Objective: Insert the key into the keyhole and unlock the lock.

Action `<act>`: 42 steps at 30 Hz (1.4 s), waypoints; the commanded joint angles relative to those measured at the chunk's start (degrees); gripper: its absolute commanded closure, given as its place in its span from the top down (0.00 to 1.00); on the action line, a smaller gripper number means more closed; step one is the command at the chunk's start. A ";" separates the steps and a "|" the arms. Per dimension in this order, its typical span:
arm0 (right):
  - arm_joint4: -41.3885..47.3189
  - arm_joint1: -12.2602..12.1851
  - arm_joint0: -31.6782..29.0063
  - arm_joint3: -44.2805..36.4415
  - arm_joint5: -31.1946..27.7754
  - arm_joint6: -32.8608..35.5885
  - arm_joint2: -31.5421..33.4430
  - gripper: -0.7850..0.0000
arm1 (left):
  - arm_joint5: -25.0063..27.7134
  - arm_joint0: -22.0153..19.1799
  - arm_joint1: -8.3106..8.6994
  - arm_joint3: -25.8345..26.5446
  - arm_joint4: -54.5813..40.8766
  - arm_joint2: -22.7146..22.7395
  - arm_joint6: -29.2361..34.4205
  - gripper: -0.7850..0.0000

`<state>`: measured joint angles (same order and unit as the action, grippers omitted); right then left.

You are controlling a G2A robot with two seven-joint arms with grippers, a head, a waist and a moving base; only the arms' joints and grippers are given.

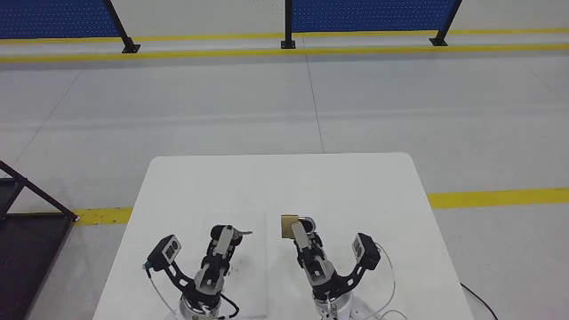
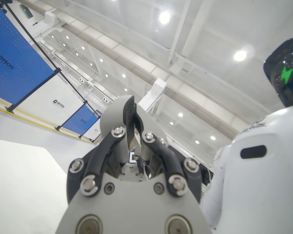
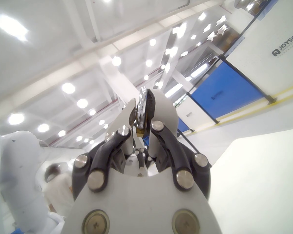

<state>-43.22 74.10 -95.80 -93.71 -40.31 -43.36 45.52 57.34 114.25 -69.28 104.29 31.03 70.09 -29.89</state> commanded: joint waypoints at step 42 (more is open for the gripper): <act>-0.38 0.12 0.04 0.10 0.61 -0.56 0.00 0.00 | -6.11 -6.64 -3.05 -4.86 5.81 -6.30 -2.44 0.00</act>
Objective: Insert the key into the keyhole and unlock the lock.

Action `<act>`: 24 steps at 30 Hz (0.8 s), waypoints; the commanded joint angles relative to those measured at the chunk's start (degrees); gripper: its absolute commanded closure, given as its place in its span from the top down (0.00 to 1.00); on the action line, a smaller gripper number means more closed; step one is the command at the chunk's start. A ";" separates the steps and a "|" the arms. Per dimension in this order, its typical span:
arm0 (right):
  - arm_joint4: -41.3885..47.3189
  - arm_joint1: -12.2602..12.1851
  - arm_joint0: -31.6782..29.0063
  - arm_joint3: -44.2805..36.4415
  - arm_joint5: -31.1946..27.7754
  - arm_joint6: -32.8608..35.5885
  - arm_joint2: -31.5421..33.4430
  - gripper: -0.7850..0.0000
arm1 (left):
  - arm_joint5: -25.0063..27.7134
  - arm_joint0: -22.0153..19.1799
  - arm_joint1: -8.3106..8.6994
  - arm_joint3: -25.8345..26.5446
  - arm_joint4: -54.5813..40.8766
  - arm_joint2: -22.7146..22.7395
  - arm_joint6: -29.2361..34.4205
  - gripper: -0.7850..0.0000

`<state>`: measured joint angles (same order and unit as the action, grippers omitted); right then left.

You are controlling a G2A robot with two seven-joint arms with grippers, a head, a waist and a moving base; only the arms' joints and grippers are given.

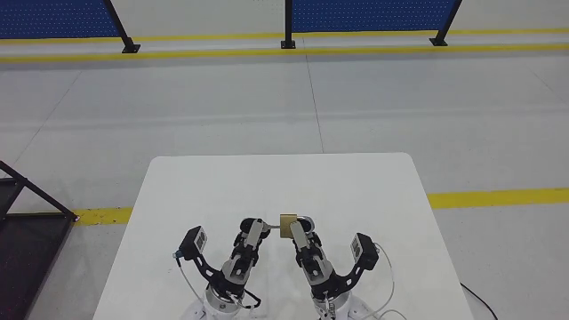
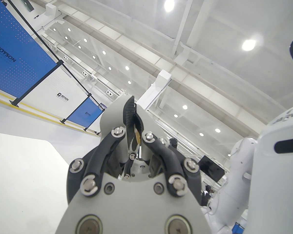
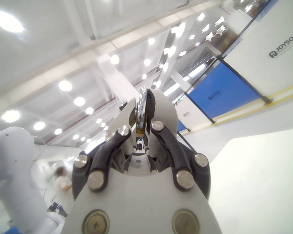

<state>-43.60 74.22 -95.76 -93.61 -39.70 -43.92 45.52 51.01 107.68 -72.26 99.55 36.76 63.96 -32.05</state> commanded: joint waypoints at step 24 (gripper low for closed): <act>-0.10 0.16 -1.12 -1.73 1.28 4.44 0.91 0.00 | 0.21 -0.20 -0.69 -0.29 0.56 -0.67 0.04 0.00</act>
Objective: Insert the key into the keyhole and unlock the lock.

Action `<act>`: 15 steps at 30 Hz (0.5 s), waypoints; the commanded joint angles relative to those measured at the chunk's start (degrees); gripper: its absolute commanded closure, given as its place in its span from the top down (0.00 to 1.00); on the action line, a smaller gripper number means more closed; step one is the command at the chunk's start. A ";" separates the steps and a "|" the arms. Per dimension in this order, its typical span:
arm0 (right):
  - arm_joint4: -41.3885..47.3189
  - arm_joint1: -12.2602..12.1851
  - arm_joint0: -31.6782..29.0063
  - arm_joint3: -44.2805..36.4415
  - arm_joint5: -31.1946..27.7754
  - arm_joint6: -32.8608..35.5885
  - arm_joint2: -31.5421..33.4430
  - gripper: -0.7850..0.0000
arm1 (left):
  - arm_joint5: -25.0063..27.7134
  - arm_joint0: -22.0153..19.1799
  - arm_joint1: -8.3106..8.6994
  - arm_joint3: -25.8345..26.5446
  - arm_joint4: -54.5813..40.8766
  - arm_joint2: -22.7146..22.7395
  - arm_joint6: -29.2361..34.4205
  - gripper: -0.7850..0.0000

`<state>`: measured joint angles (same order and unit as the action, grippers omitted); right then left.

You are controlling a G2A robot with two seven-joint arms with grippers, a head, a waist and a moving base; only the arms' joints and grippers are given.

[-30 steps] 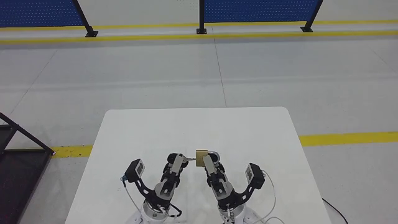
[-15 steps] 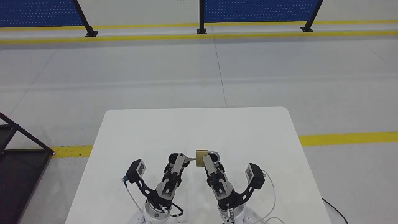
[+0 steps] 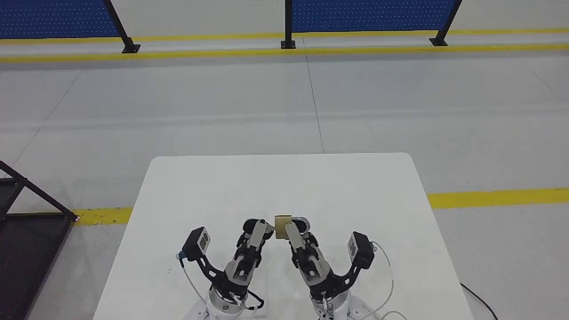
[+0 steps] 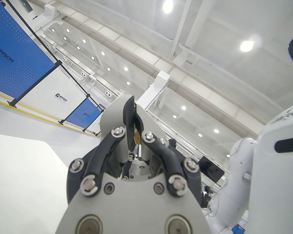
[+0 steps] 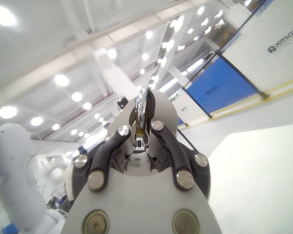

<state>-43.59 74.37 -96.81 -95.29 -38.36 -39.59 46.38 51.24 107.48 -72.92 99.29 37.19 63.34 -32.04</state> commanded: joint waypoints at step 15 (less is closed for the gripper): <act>-0.65 0.07 -1.11 -0.64 -0.80 0.55 1.30 0.00 | 0.32 0.45 -0.08 0.19 -0.52 0.46 1.25 1.00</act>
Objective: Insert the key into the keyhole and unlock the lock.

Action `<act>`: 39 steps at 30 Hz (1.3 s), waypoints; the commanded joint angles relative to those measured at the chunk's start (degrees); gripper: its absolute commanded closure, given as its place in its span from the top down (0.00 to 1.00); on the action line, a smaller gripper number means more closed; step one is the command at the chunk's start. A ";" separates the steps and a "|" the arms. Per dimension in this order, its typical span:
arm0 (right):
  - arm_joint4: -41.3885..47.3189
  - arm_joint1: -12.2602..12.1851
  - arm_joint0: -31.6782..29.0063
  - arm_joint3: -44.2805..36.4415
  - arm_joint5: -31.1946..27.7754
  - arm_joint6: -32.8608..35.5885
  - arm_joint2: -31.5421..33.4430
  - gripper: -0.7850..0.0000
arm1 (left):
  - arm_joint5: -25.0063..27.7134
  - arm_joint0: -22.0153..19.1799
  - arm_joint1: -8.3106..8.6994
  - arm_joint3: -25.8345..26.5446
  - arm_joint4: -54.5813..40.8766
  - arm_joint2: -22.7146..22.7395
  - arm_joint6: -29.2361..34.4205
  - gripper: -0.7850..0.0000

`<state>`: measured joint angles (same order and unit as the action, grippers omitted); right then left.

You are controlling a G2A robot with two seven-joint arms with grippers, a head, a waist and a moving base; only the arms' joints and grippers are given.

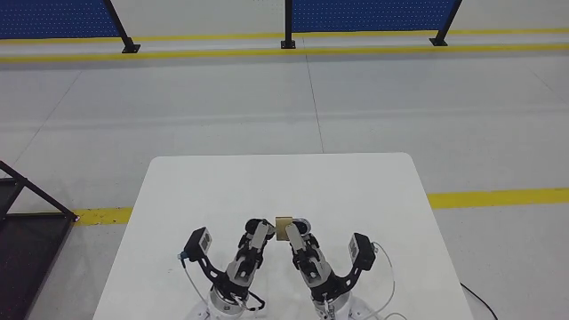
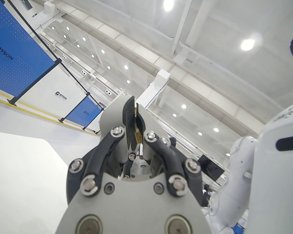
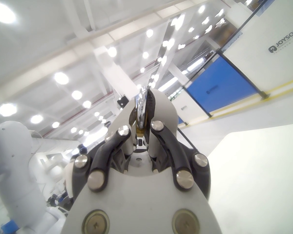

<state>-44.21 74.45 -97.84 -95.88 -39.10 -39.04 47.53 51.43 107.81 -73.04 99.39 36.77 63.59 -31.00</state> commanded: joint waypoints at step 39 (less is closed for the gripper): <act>0.37 -1.50 -2.59 -3.08 -1.11 11.52 5.23 0.00 | 4.80 0.98 2.23 -1.00 -3.72 5.75 15.00 0.00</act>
<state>-43.85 72.95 -100.42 -98.96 -40.23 -27.62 52.78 56.18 108.78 -70.82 98.41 32.97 69.32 -15.97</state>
